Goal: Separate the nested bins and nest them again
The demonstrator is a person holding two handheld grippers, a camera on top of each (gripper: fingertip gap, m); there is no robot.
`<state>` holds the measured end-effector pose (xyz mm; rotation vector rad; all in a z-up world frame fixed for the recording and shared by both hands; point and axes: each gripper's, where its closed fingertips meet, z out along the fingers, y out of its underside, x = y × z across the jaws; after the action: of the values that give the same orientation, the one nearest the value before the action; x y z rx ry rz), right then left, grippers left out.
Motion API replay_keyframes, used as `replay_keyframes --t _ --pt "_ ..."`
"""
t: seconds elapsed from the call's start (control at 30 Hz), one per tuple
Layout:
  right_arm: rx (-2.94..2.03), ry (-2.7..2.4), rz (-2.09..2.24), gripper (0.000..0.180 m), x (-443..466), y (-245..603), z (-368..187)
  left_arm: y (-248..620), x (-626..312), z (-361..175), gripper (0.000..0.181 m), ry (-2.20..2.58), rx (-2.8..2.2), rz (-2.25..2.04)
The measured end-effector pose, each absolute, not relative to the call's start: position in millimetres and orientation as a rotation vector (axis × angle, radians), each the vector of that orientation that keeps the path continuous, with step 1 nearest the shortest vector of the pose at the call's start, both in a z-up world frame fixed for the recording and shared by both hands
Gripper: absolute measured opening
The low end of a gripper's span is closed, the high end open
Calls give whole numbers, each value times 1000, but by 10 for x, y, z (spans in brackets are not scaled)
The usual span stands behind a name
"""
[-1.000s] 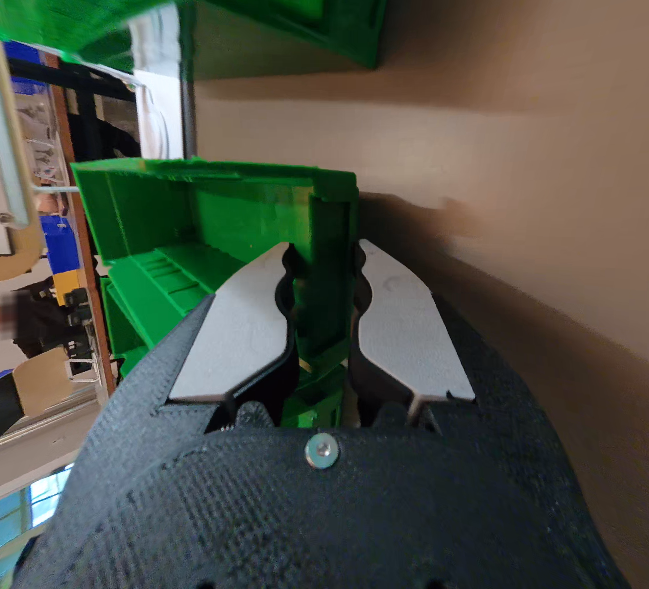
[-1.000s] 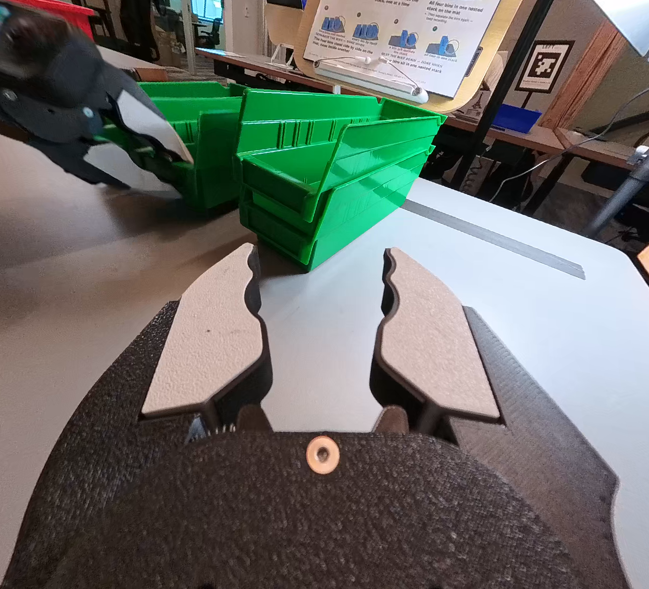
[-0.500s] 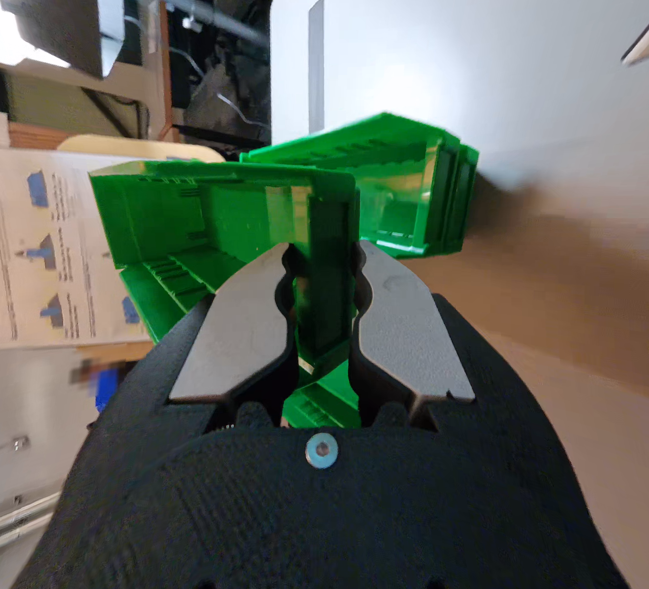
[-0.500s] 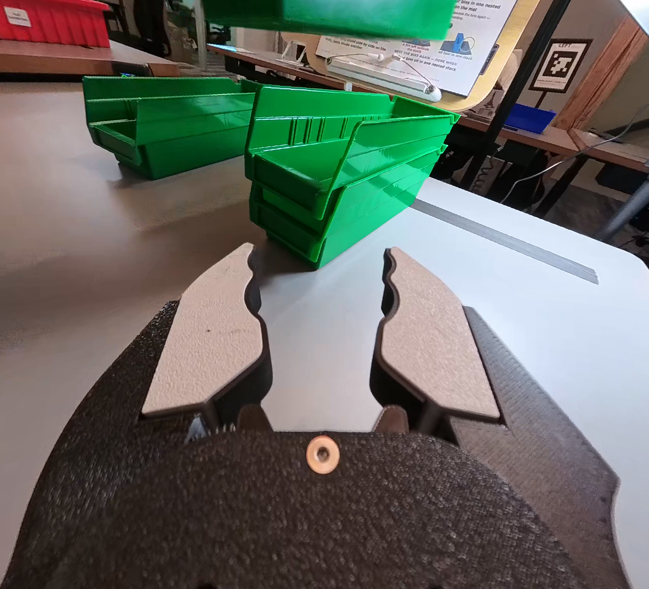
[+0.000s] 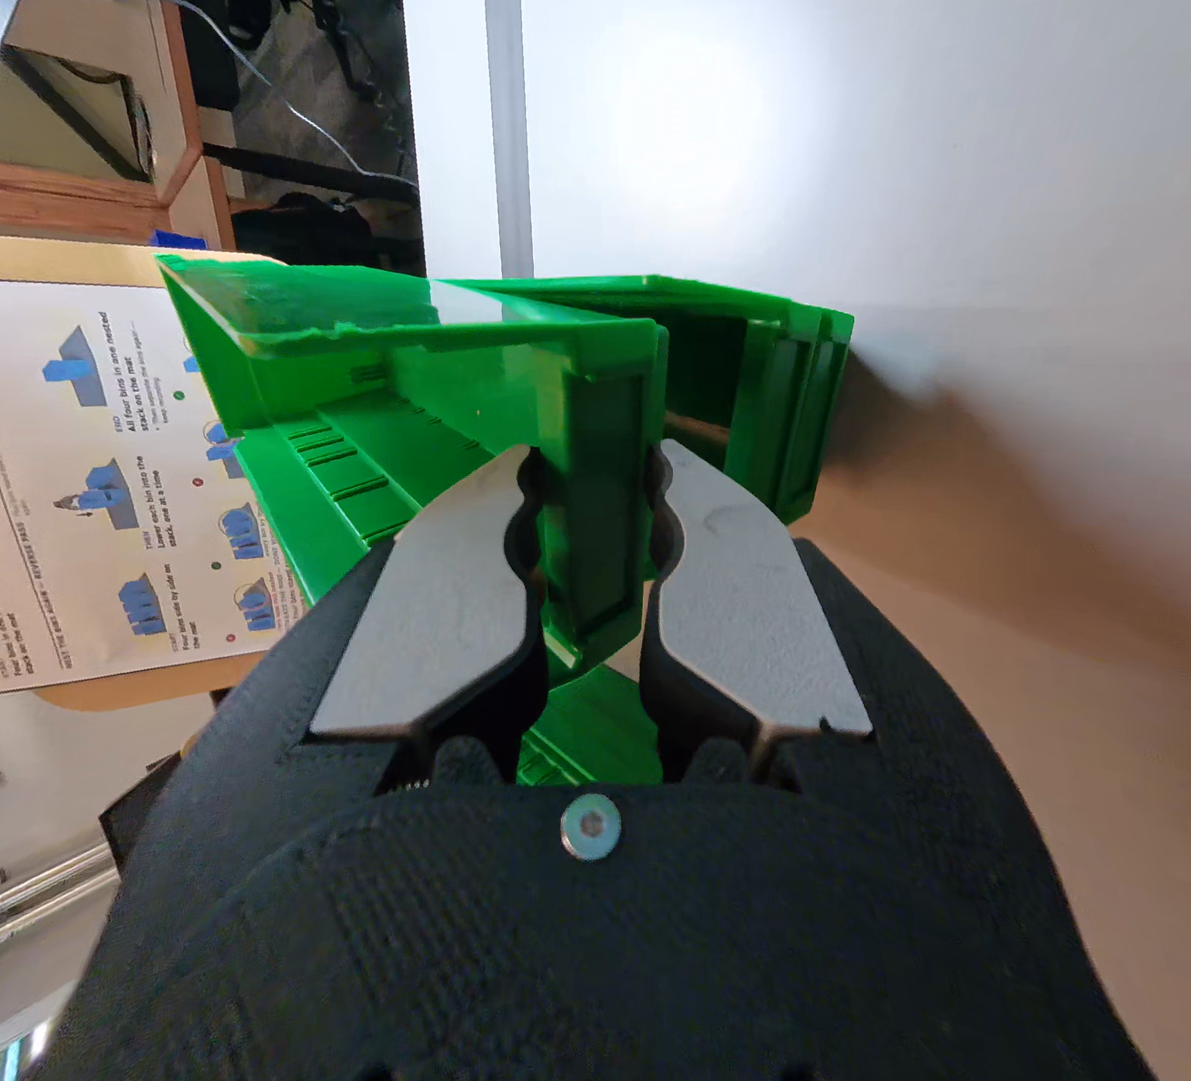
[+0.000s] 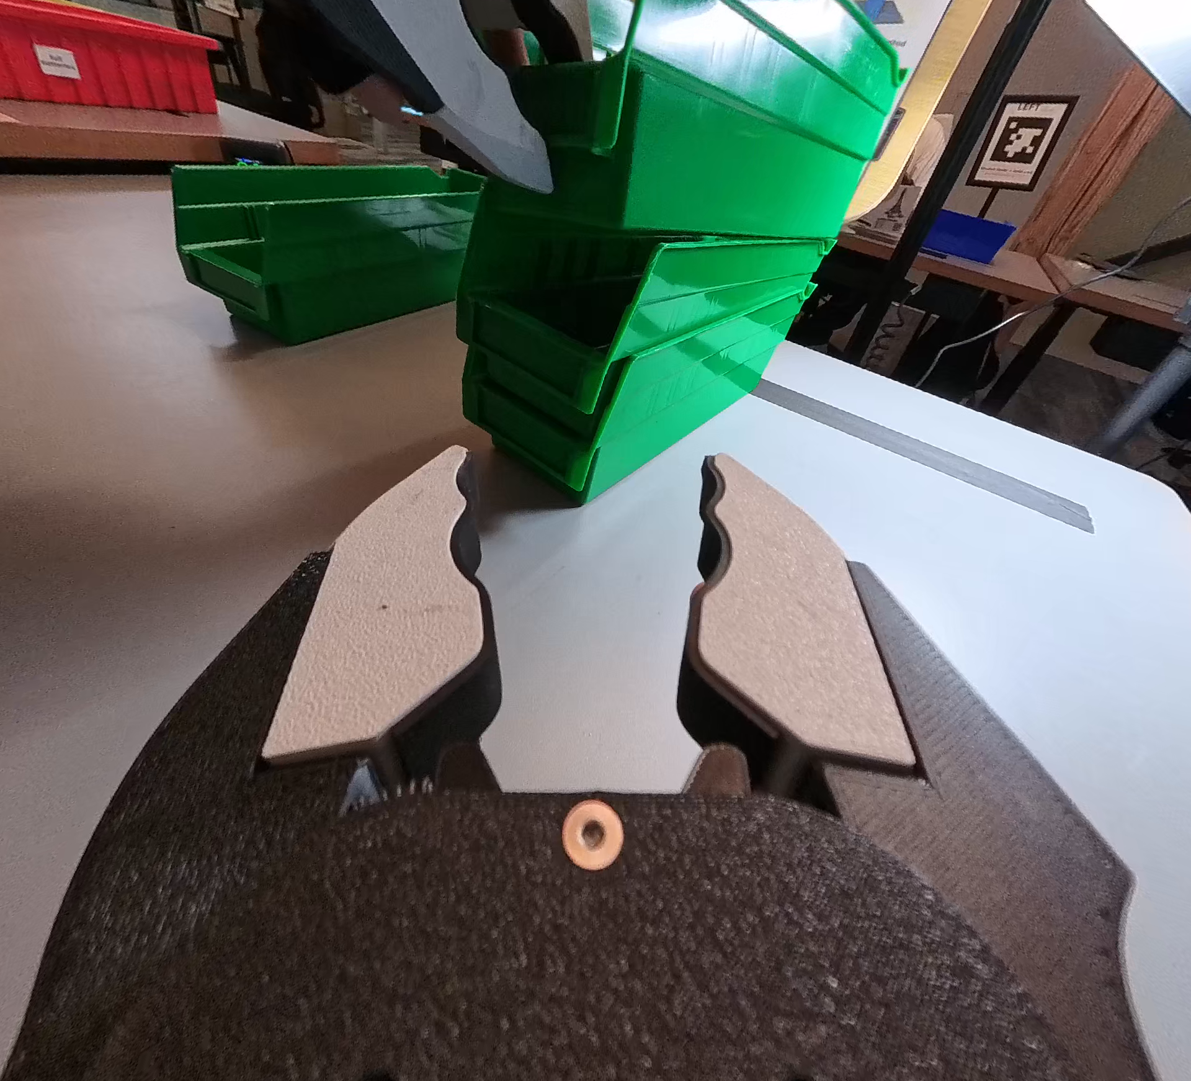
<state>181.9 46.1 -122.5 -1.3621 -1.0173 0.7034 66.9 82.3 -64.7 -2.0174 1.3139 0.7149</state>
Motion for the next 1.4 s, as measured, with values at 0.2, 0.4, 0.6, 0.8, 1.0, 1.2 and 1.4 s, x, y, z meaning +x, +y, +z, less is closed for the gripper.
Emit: replay_keyframes --t 0.2,0.4,0.6,0.8,1.0,1.2,1.4 --pt "-1366 -1023 694 65 1810 462 -1243 755 739 -802 31 1333 -2102 686" --pt "-1363 -1012 707 65 1825 466 -1225 872 776 -967 32 1344 -2094 659" --pt "-1362 -1018 706 65 1819 461 -1231 852 806 -1081 34 1354 -2065 538" --pt "-1369 -1015 702 65 1822 471 -1244 502 932 -692 46 1177 -1922 143" --pt "-1484 -1051 686 62 1649 647 -1392 15 164 -480 43 793 -1842 -59" --pt "-1523 -1084 739 64 1220 877 -1371 -427 -822 -1064 41 505 -1947 -62" --pt "-1585 -1013 891 59 891 1060 -1424 -723 -1303 -1312 36 372 -1910 4"
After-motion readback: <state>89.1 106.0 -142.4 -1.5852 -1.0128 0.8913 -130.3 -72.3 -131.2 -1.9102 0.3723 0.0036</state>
